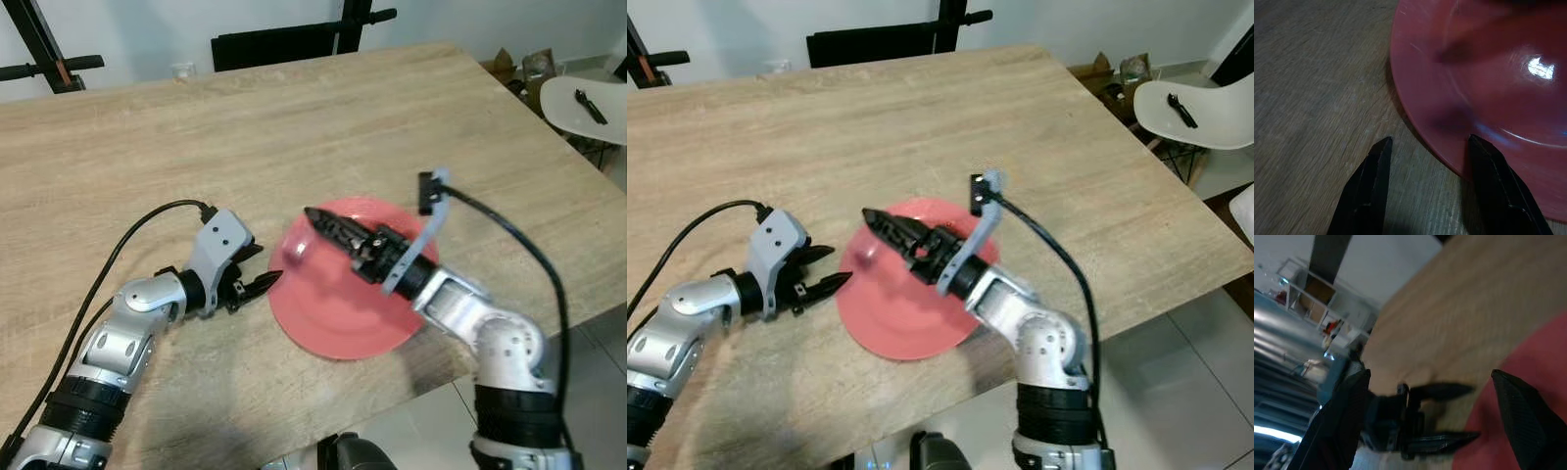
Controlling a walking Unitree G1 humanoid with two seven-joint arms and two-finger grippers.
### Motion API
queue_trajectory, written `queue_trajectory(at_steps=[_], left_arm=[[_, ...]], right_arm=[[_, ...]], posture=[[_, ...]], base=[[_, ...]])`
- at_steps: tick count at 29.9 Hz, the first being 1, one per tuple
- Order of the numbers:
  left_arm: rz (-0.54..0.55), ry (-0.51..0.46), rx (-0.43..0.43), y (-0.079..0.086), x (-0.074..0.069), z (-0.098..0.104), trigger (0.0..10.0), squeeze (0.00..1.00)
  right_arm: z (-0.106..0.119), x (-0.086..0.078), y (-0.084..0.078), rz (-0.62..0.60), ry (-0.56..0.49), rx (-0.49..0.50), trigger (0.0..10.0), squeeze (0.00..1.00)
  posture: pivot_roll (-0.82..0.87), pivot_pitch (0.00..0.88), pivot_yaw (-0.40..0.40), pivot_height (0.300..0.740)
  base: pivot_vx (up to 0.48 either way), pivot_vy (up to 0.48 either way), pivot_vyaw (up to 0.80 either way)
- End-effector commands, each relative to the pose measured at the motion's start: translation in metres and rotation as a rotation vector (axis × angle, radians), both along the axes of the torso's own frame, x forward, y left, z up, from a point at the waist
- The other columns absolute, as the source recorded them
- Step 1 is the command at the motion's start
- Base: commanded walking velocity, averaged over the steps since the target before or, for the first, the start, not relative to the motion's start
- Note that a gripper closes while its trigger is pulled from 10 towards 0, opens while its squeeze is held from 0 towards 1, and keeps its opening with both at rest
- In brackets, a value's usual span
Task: Setting the table
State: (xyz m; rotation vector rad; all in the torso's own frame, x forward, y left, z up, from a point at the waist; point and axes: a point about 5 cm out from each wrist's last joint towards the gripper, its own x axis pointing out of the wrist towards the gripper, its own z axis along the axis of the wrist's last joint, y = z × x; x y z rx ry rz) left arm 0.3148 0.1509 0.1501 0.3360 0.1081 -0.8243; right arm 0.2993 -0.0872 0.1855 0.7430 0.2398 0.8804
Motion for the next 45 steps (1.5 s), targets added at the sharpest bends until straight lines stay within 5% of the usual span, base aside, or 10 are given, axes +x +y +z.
queue_trajectory(at_steps=[1, 3, 19, 22, 23, 27, 28, 40, 41, 45], left_arm=[[0.007, 0.048, 0.016, 0.003, -0.002, -0.011, 10.0, 0.0], [0.008, 0.046, 0.015, 0.003, -0.002, -0.011, 10.0, 0.0], [0.01, 0.043, 0.015, 0.0, -0.001, -0.012, 10.0, 0.0], [0.009, 0.042, 0.016, 0.0, -0.001, -0.012, 10.0, 0.0], [0.01, 0.042, 0.017, 0.0, -0.002, -0.012, 10.0, 0.0], [0.011, 0.044, 0.018, 0.002, -0.003, -0.012, 10.0, 0.0], [0.011, 0.047, 0.02, 0.003, -0.004, -0.013, 10.0, 0.0], [0.0, 0.06, 0.024, 0.005, -0.006, -0.015, 10.0, 0.0], [-0.001, 0.061, 0.025, 0.004, -0.006, -0.015, 10.0, 0.0], [-0.003, 0.061, 0.024, 0.004, -0.006, -0.015, 10.0, 0.0]], right_arm=[[-0.009, -0.002, 0.003, 0.021, 0.038, -0.032, 10.0, 0.0], [-0.014, -0.003, 0.007, 0.038, 0.063, -0.046, 0.0, 0.0], [-0.013, -0.002, 0.001, 0.024, 0.049, -0.032, 0.0, 0.0], [-0.007, 0.001, -0.008, -0.03, -0.045, -0.126, 2.0, 0.0], [0.001, 0.003, -0.016, -0.088, -0.142, -0.221, 10.0, 0.0], [0.03, 0.01, -0.048, -0.299, -0.329, -0.398, 10.0, 0.0], [0.038, 0.009, -0.07, -0.386, -0.35, -0.446, 10.0, 1.0], [0.011, -0.014, -0.111, -0.438, -0.175, -0.408, 10.0, 1.0], [0.005, -0.018, -0.104, -0.398, -0.119, -0.289, 10.0, 0.0], [-0.006, -0.021, -0.099, -0.375, -0.074, -0.27, 10.0, 0.0]], posture=[[-0.09, 0.142, 0.013, 0.74], [-0.09, 0.142, 0.013, 0.74], [-0.09, 0.127, 0.011, 0.74], [-0.09, 0.129, 0.009, 0.74], [-0.09, 0.131, 0.006, 0.74], [-0.1, 0.139, 0.01, 0.74], [-0.1, 0.142, 0.011, 0.74], [-0.12, 0.153, 0.024, 0.74], [-0.12, 0.153, 0.024, 0.74], [-0.12, 0.154, 0.028, 0.74]], base=[[0.0, 0.0, 0.0], [0.0, 0.0, 0.0], [0.0, 0.0, 0.0], [0.0, 0.0, 0.0], [0.0, 0.0, 0.0], [0.0, 0.0, 0.0], [0.0, 0.0, 0.0], [0.0, 0.0, 0.0], [0.0, 0.0, 0.0], [0.0, 0.0, 0.0]])
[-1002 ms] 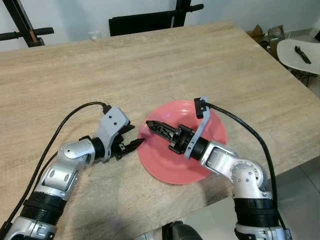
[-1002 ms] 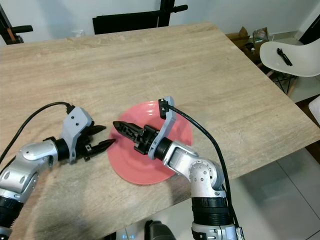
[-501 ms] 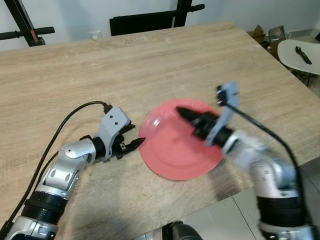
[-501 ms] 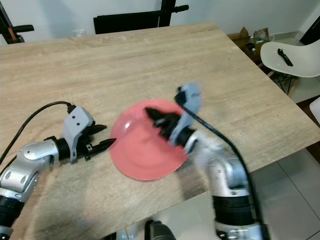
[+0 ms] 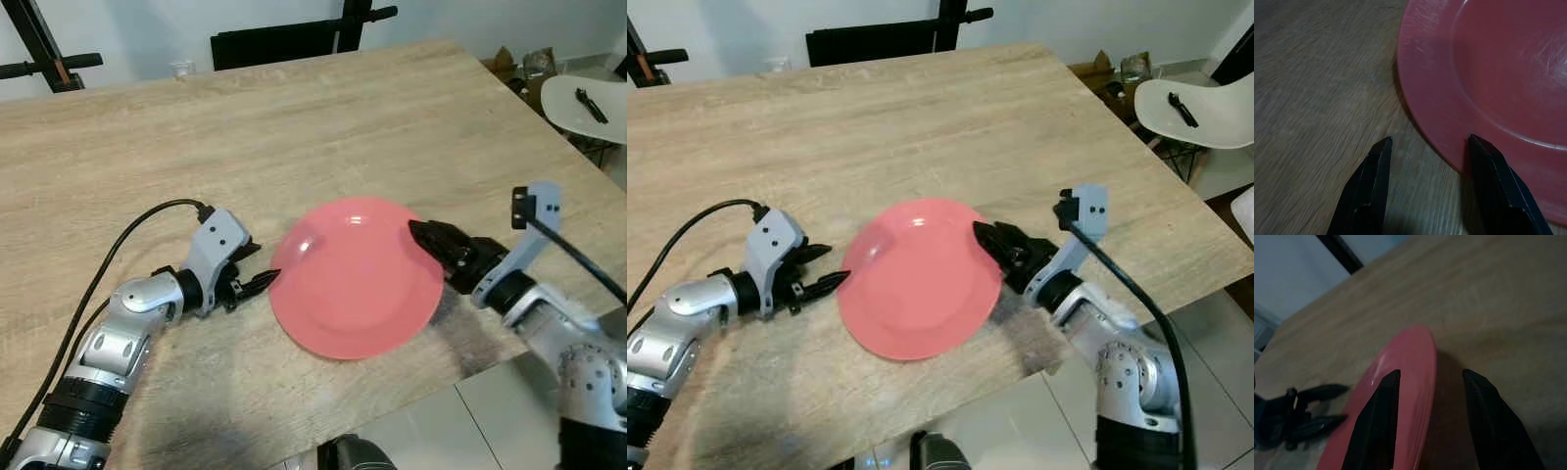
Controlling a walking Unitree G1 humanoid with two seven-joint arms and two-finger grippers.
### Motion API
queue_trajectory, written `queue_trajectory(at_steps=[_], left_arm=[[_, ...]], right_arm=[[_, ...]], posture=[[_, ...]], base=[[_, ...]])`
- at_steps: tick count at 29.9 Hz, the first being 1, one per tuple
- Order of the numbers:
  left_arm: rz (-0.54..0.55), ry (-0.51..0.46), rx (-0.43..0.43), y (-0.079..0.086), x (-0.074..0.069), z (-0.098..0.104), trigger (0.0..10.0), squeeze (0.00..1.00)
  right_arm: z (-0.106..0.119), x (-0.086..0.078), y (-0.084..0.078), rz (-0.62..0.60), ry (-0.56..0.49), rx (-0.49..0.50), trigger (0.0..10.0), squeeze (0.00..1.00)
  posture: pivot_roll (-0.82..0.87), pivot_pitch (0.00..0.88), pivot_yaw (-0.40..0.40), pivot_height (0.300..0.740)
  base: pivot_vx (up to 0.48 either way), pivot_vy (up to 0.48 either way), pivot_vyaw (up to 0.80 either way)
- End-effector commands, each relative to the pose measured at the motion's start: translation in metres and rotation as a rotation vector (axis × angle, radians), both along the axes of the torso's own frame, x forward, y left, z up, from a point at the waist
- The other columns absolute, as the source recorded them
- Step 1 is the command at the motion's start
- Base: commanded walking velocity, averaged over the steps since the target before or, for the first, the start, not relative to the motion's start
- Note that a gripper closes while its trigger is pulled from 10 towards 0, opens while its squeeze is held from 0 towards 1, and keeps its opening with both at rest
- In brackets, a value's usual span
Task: Setting the table
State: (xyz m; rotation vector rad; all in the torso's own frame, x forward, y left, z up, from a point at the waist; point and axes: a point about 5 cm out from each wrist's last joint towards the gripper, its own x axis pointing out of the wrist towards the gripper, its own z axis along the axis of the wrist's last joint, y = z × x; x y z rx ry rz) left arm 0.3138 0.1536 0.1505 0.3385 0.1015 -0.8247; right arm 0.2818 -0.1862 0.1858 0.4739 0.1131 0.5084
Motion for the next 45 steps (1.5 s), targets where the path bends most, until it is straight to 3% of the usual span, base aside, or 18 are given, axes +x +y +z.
queue_trajectory(at_steps=[1, 9, 16, 21, 22, 23, 31, 35, 37, 38, 41, 45], left_arm=[[-0.001, 0.066, 0.023, 0.001, -0.005, -0.015, 10.0, 0.0], [-0.004, 0.064, 0.022, 0.001, -0.003, -0.014, 10.0, 0.0], [-0.003, 0.064, 0.022, 0.001, -0.003, -0.013, 10.0, 0.0], [-0.004, 0.066, 0.023, 0.001, -0.004, -0.013, 10.0, 0.0], [-0.004, 0.066, 0.022, 0.002, -0.004, -0.013, 10.0, 0.0], [-0.003, 0.065, 0.023, 0.002, -0.004, -0.013, 10.0, 0.0], [0.004, 0.068, 0.021, 0.003, -0.004, -0.014, 10.0, 0.0], [0.041, 0.056, -0.027, 0.003, 0.0, -0.008, 10.0, 0.0], [0.079, 0.04, -0.138, 0.003, 0.006, 0.006, 10.0, 0.0], [0.079, 0.04, -0.138, 0.003, 0.006, 0.006, 10.0, 0.0], [0.115, 0.009, -0.269, 0.005, 0.012, 0.027, 10.0, 0.0], [0.114, -0.022, -0.334, 0.006, 0.014, 0.044, 10.0, 0.0]], right_arm=[[-0.011, -0.004, 0.001, 0.007, 0.048, -0.015, 10.0, 0.0], [-0.046, -0.009, 0.009, 0.05, 0.163, -0.114, 10.0, 0.0], [-0.053, -0.005, 0.035, 0.123, 0.184, -0.063, 10.0, 0.0], [-0.048, 0.011, 0.054, 0.126, 0.13, 0.008, 10.0, 0.0], [-0.047, 0.013, 0.056, 0.12, 0.129, 0.02, 3.9, 0.0], [-0.047, 0.015, 0.057, 0.116, 0.125, 0.038, 0.0, 0.0], [-0.035, 0.021, 0.051, 0.08, 0.101, 0.209, 0.0, 0.0], [-0.029, 0.024, 0.045, 0.058, 0.077, 0.266, 0.0, 0.0], [-0.024, 0.026, 0.042, 0.047, 0.056, 0.294, 0.0, 0.0], [-0.024, 0.026, 0.042, 0.047, 0.056, 0.294, 0.0, 0.0], [-0.02, 0.027, 0.043, 0.051, 0.039, 0.304, 0.0, 0.0], [-0.018, 0.028, 0.044, 0.051, 0.038, 0.314, 0.0, 0.0]], posture=[[-0.12, 0.154, 0.028, 0.74], [-0.12, 0.148, 0.037, 0.74], [-0.12, 0.15, 0.036, 0.74], [-0.1, 0.147, 0.036, 0.74], [-0.1, 0.146, 0.037, 0.74], [-0.1, 0.146, 0.037, 0.74], [-0.1, 0.146, 0.037, 0.74], [-0.1, 0.146, 0.031, 0.74], [-0.1, 0.146, 0.031, 0.74], [-0.1, 0.146, 0.031, 0.74], [-0.1, 0.145, 0.032, 0.74], [-0.1, 0.145, 0.032, 0.74]], base=[[0.0, 0.0, 0.0], [0.0, 0.0, 0.0], [0.0, 0.0, 0.0], [0.0, 0.0, 0.0], [0.0, 0.0, 0.0], [0.0, 0.0, 0.0], [0.0, 0.0, 0.0], [0.0, 0.0, 0.0], [0.0, 0.0, 0.0], [0.0, 0.0, 0.0], [0.0, 0.0, 0.0], [0.0, 0.0, 0.0]])
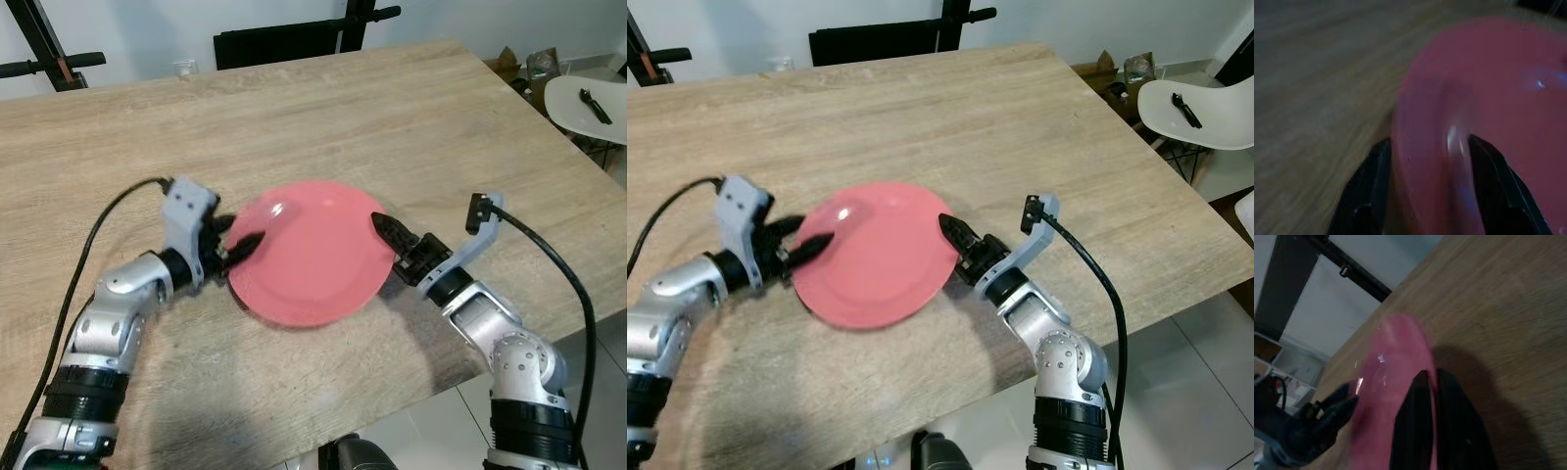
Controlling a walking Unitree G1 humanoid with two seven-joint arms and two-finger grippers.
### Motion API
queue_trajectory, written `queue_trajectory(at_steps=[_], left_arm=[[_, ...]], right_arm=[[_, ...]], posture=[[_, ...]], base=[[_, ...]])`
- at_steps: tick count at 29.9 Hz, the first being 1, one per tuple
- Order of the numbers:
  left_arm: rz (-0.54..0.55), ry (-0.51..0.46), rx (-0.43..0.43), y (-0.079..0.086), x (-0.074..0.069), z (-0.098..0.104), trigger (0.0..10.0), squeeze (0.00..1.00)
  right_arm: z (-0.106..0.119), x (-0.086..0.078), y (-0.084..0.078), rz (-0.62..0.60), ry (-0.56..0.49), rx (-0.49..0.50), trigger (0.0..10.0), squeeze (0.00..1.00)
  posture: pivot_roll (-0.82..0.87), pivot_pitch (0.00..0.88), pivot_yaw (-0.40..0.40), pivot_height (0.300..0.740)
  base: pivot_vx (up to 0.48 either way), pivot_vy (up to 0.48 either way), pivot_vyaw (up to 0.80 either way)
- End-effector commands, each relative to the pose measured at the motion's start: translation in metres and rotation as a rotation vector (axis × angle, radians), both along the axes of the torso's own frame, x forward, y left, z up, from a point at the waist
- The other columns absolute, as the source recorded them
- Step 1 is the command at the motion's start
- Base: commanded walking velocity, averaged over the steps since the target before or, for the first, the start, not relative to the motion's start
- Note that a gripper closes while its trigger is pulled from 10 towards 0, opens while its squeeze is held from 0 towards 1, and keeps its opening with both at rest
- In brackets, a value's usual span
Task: Setting the table
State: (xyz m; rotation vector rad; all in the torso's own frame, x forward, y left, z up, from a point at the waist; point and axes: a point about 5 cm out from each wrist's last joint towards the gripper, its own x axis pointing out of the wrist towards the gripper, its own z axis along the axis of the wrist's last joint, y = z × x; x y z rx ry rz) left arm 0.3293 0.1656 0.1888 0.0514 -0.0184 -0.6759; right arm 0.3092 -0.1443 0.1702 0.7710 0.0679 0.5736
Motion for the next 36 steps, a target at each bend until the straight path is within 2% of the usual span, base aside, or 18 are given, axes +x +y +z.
queue_trajectory(at_steps=[1, 2, 4, 5, 6, 8, 12, 18, 20, 21, 22, 23, 26, 28, 32, 33, 34, 36], left_arm=[[-0.036, -0.023, -0.049, -0.006, -0.002, 0.012, 10.0, 0.0], [-0.043, -0.054, -0.145, -0.005, -0.003, 0.032, 10.0, 0.0], [-0.047, -0.064, -0.187, -0.004, -0.004, 0.039, 10.0, 0.0], [-0.049, -0.076, -0.236, -0.003, -0.004, 0.048, 10.0, 0.0], [-0.05, -0.083, -0.285, -0.001, -0.004, 0.055, 10.0, 0.0], [-0.034, -0.096, -0.375, 0.005, -0.003, 0.07, 10.0, 0.0], [-0.014, -0.099, -0.439, 0.013, -0.002, 0.081, 10.0, 0.0], [-0.01, -0.129, -0.454, 0.016, -0.007, 0.097, 10.0, 0.0], [-0.003, -0.125, -0.454, 0.017, -0.008, 0.097, 10.0, 0.0], [0.005, -0.119, -0.458, 0.018, -0.008, 0.097, 10.0, 0.0], [0.005, -0.119, -0.458, 0.018, -0.008, 0.097, 10.0, 0.0], [0.017, -0.113, -0.48, 0.02, -0.009, 0.096, 10.0, 0.0], [0.035, -0.115, -0.524, 0.024, -0.009, 0.1, 10.0, 0.0], [0.043, -0.117, -0.543, 0.026, -0.008, 0.102, 10.0, 0.0], [0.063, -0.13, -0.616, 0.033, -0.007, 0.112, 10.0, 0.0], [0.069, -0.148, -0.673, 0.037, -0.008, 0.121, 10.0, 0.0], [0.071, -0.155, -0.696, 0.038, -0.008, 0.125, 10.0, 0.0], [0.077, -0.163, -0.722, 0.04, -0.008, 0.13, 10.0, 0.0]], right_arm=[[-0.001, 0.001, 0.002, 0.001, 0.013, 0.016, 0.0, 0.0], [0.002, 0.002, 0.0, -0.019, -0.002, 0.011, 0.0, 0.0], [0.004, 0.003, -0.002, -0.03, -0.014, 0.005, 0.0, 0.0], [0.007, 0.003, -0.003, -0.037, -0.034, -0.005, 4.7, 0.0], [0.011, 0.003, -0.004, -0.045, -0.054, -0.009, 10.0, 0.0], [0.018, 0.004, -0.005, -0.051, -0.089, -0.003, 10.0, 0.0], [0.024, 0.003, -0.001, -0.027, -0.107, -0.02, 10.0, 0.0], [0.021, 0.005, 0.013, 0.022, -0.101, -0.036, 10.0, 0.0], [0.026, 0.007, 0.018, 0.036, -0.108, 0.027, 10.0, 0.0], [0.035, 0.009, 0.02, 0.036, -0.118, 0.12, 10.0, 0.0], [0.035, 0.009, 0.02, 0.036, -0.118, 0.12, 10.0, 0.0], [0.047, 0.012, 0.019, 0.03, -0.132, 0.245, 10.0, 0.0], [0.056, 0.014, 0.015, 0.009, -0.142, 0.337, 10.0, 0.0], [0.057, 0.015, 0.014, 0.003, -0.145, 0.349, 10.0, 0.0], [0.056, 0.016, 0.013, -0.03, -0.152, 0.266, 10.0, 0.0], [0.052, 0.017, 0.013, -0.077, -0.151, 0.182, 10.0, 0.0], [0.05, 0.018, 0.013, -0.098, -0.147, 0.154, 10.0, 0.0], [0.046, 0.019, 0.009, -0.144, -0.126, 0.139, 10.0, 0.0]], posture=[[-0.1, 0.145, 0.032, 0.74], [-0.1, 0.143, 0.031, 0.74], [-0.1, 0.143, 0.031, 0.74], [-0.1, 0.143, 0.031, 0.74], [-0.1, 0.143, 0.031, 0.74], [-0.09, 0.138, 0.033, 0.74], [-0.1, 0.134, 0.034, 0.74], [-0.1, 0.132, 0.033, 0.74], [-0.1, 0.132, 0.033, 0.74], [-0.08, 0.125, 0.029, 0.74], [-0.08, 0.125, 0.029, 0.74], [-0.08, 0.125, 0.029, 0.74], [-0.08, 0.124, 0.028, 0.74], [-0.08, 0.124, 0.028, 0.74], [-0.08, 0.122, 0.028, 0.74], [-0.08, 0.124, 0.029, 0.74], [-0.08, 0.124, 0.029, 0.74], [-0.08, 0.125, 0.028, 0.74]], base=[[0.0, 0.0, 0.0], [0.0, 0.0, 0.0], [0.0, 0.0, 0.0], [0.0, 0.0, 0.0], [0.0, 0.0, 0.0], [0.0, 0.0, 0.0], [0.0, 0.0, 0.0], [0.0, 0.0, 0.0], [0.0, 0.0, 0.0], [0.0, 0.0, 0.0], [0.0, 0.0, 0.0], [0.0, 0.0, 0.0], [0.0, 0.0, 0.0], [0.0, 0.0, 0.0], [0.0, 0.0, 0.0], [0.0, 0.0, 0.0], [0.0, 0.0, 0.0], [0.0, 0.0, 0.0]])
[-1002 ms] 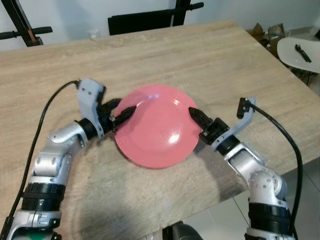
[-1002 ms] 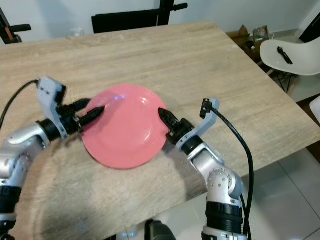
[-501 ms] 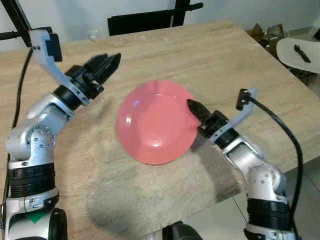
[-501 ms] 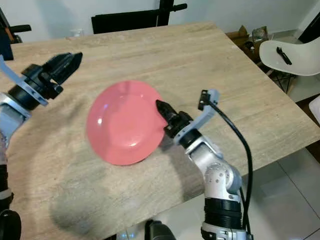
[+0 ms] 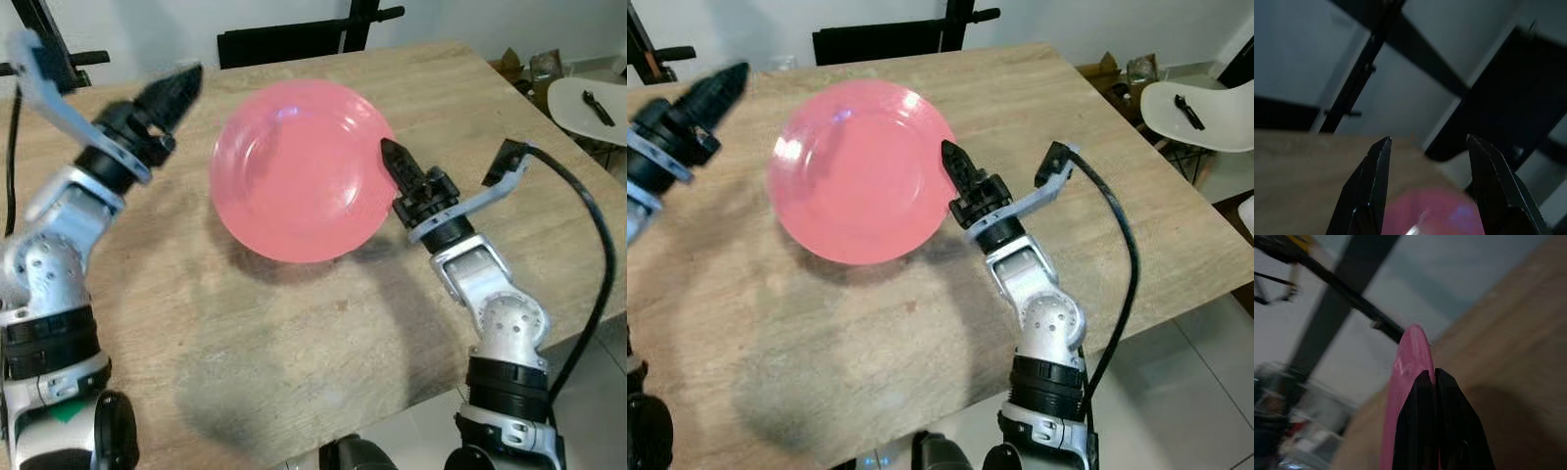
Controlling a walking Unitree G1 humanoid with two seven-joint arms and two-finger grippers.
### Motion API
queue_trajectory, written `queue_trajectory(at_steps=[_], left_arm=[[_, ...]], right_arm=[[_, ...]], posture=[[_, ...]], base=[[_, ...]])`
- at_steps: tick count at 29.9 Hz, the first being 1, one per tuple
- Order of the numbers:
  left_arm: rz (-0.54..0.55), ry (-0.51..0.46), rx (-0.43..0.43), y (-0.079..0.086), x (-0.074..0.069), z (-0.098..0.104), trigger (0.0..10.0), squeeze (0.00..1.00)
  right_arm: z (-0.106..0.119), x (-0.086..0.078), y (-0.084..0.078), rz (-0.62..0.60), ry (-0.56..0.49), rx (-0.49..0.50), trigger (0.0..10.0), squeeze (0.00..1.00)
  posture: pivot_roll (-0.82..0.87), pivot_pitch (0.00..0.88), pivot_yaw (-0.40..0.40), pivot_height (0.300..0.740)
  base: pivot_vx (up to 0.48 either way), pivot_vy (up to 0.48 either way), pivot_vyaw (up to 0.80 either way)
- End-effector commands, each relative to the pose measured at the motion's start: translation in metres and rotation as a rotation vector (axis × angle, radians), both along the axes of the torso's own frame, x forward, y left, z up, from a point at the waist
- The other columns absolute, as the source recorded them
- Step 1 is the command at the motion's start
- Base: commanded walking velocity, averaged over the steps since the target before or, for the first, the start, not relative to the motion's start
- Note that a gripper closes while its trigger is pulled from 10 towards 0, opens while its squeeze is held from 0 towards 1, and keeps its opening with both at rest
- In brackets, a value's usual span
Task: Setting the table
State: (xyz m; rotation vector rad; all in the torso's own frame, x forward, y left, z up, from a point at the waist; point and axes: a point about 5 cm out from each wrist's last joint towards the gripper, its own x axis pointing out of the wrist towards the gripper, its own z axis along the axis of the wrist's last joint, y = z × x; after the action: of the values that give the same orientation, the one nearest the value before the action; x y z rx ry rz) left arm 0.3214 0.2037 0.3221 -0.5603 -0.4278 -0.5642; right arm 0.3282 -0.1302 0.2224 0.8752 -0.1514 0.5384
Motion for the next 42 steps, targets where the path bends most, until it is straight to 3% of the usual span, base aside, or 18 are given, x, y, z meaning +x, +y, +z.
queue_trajectory(at_steps=[1, 4, 7, 8, 9, 10, 12, 14, 18, 22, 28, 33, 34, 35, 36, 37, 40, 42], left_arm=[[0.002, 0.019, -0.025, 0.002, 0.0, -0.002, 10.0, 0.0], [0.068, 0.062, 0.078, 0.0, 0.002, -0.009, 10.0, 0.0], [0.12, 0.14, 0.258, -0.007, 0.0, -0.035, 10.0, 0.0], [0.12, 0.14, 0.258, -0.007, 0.0, -0.035, 10.0, 0.0], [0.119, 0.188, 0.352, -0.015, -0.003, -0.05, 10.0, 0.0], [0.119, 0.188, 0.352, -0.015, -0.003, -0.05, 10.0, 0.0], [0.111, 0.224, 0.441, -0.025, -0.007, -0.067, 10.0, 0.0], [0.103, 0.232, 0.544, -0.038, -0.012, -0.081, 10.0, 0.0], [0.082, 0.254, 0.604, -0.052, -0.015, -0.093, 10.0, 0.0], [0.077, 0.224, 0.643, -0.058, -0.014, -0.094, 10.0, 0.0], [0.122, 0.08, 0.56, -0.039, -0.007, -0.052, 10.0, 0.0], [0.066, 0.05, 0.59, -0.032, -0.013, -0.047, 10.0, 0.0], [-0.015, 0.062, 0.66, -0.029, -0.022, -0.058, 10.0, 0.0], [-0.015, 0.062, 0.66, -0.029, -0.022, -0.058, 10.0, 0.0], [-0.083, 0.136, 0.713, -0.026, -0.033, -0.085, 10.0, 0.0], [-0.083, 0.136, 0.713, -0.026, -0.033, -0.085, 10.0, 0.0], [-0.102, 0.236, 0.747, -0.021, -0.045, -0.119, 10.0, 0.0], [-0.102, 0.251, 0.738, -0.02, -0.047, -0.123, 10.0, 0.0]], right_arm=[[-0.008, 0.001, -0.007, -0.059, 0.036, -0.007, 10.0, 0.0], [-0.013, 0.003, -0.023, -0.194, 0.085, -0.021, 10.0, 0.0], [-0.004, -0.002, -0.044, -0.363, 0.07, -0.04, 10.0, 0.0], [-0.004, -0.002, -0.044, -0.363, 0.07, -0.04, 10.0, 0.0], [0.003, -0.007, -0.055, -0.431, 0.05, -0.018, 10.0, 0.0], [0.003, -0.007, -0.055, -0.431, 0.05, -0.018, 10.0, 0.0], [0.011, -0.012, -0.063, -0.475, 0.02, 0.017, 10.0, 0.0], [0.018, -0.016, -0.071, -0.481, -0.006, 0.136, 10.0, 0.0], [0.016, -0.014, -0.077, -0.504, 0.013, 0.17, 10.0, 0.0], [0.012, -0.013, -0.066, -0.411, 0.037, 0.04, 10.0, 0.0], [-0.006, -0.022, -0.024, -0.095, 0.082, -0.163, 10.0, 0.0], [-0.016, -0.018, -0.007, 0.007, 0.127, -0.181, 10.0, 0.0], [-0.021, -0.013, 0.007, 0.073, 0.156, -0.14, 10.0, 0.0], [-0.021, -0.013, 0.007, 0.073, 0.156, -0.14, 10.0, 0.0], [-0.028, -0.004, 0.025, 0.121, 0.181, -0.137, 10.0, 0.0], [-0.028, -0.004, 0.025, 0.121, 0.181, -0.137, 10.0, 0.0], [-0.032, 0.006, 0.046, 0.177, 0.192, -0.153, 10.0, 0.0], [-0.032, 0.007, 0.05, 0.193, 0.192, -0.156, 10.0, 0.0]], posture=[[-0.08, 0.125, 0.028, 0.74], [-0.07, 0.128, 0.033, 0.74], [-0.08, 0.133, 0.043, 0.74], [-0.08, 0.133, 0.043, 0.74], [-0.09, 0.135, 0.048, 0.74], [-0.09, 0.135, 0.048, 0.74], [-0.09, 0.136, 0.05, 0.74], [-0.09, 0.135, 0.051, 0.74], [-0.09, 0.133, 0.051, 0.74], [-0.09, 0.133, 0.051, 0.74], [-0.1, 0.141, 0.044, 0.74], [-0.09, 0.144, 0.038, 0.74], [-0.07, 0.146, 0.033, 0.74], [-0.07, 0.146, 0.033, 0.74], [-0.06, 0.149, 0.03, 0.74], [-0.06, 0.149, 0.03, 0.74], [-0.05, 0.156, 0.019, 0.74], [-0.05, 0.156, 0.019, 0.74]], base=[[0.0, 0.0, 0.0], [0.0, 0.0, 0.0], [0.0, 0.0, 0.0], [0.0, 0.0, 0.0], [0.0, 0.0, 0.0], [0.0, 0.0, 0.0], [0.0, 0.0, 0.0], [0.0, 0.0, 0.0], [0.0, 0.0, 0.0], [0.0, 0.0, 0.0], [0.0, 0.0, 0.0], [0.0, 0.0, 0.0], [0.0, 0.0, 0.0], [0.0, 0.0, 0.0], [0.0, 0.0, 0.0], [0.0, 0.0, 0.0], [0.0, 0.0, 0.0], [0.0, 0.0, 0.0]])
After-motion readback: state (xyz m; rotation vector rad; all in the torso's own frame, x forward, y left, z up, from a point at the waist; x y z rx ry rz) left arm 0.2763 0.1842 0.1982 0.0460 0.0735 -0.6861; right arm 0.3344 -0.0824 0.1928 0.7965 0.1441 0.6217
